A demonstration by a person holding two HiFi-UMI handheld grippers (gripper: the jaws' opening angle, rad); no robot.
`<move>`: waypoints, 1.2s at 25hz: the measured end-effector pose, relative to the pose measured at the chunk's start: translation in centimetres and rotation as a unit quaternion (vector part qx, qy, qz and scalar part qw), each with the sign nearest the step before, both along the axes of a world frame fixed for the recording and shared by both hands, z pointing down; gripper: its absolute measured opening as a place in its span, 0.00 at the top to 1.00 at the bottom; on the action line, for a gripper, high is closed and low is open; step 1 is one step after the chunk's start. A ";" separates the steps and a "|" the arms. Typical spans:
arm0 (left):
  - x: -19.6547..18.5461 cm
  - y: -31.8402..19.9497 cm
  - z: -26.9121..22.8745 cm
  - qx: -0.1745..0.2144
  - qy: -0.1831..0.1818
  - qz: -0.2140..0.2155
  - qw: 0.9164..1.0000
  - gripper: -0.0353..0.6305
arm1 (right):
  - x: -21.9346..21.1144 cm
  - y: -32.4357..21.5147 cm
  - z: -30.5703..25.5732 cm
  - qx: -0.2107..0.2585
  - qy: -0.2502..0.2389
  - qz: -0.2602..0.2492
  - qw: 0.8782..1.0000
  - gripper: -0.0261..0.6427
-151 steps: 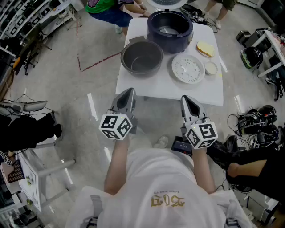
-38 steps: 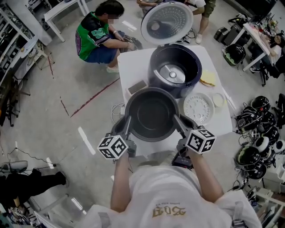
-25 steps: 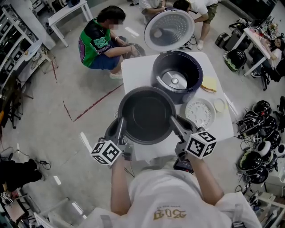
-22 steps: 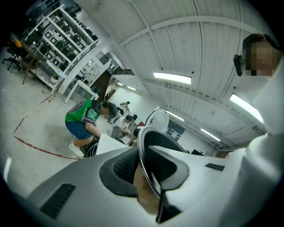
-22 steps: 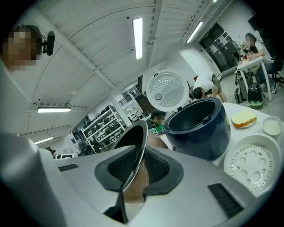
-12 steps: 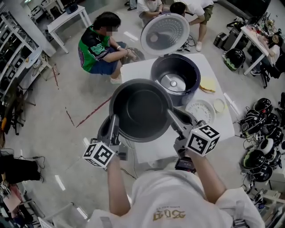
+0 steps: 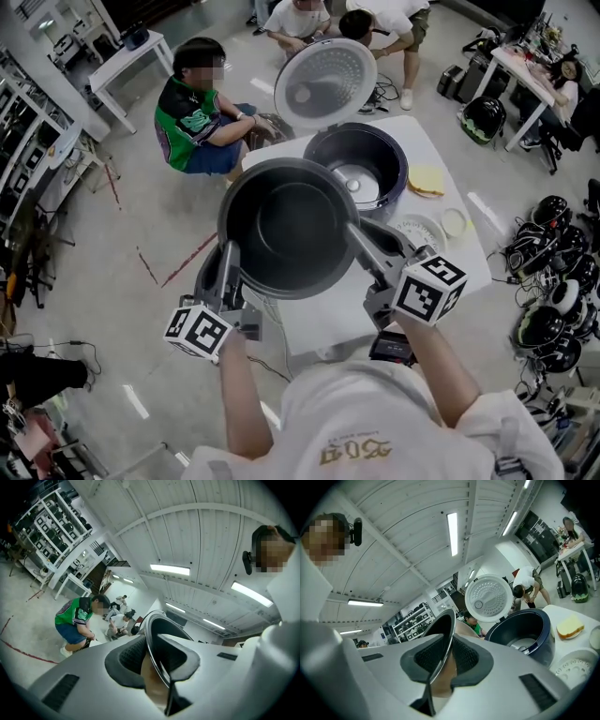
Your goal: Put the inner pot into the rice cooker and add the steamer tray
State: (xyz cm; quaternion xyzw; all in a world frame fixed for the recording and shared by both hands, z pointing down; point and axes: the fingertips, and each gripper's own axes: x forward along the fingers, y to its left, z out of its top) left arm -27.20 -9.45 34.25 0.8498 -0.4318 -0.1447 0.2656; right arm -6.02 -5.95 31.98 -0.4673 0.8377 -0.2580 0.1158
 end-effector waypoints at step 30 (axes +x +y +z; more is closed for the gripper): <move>13.4 -8.9 -2.1 0.019 0.018 0.079 0.997 0.82 | 12.8 -5.2 -1.1 0.016 -0.051 0.099 0.994 0.87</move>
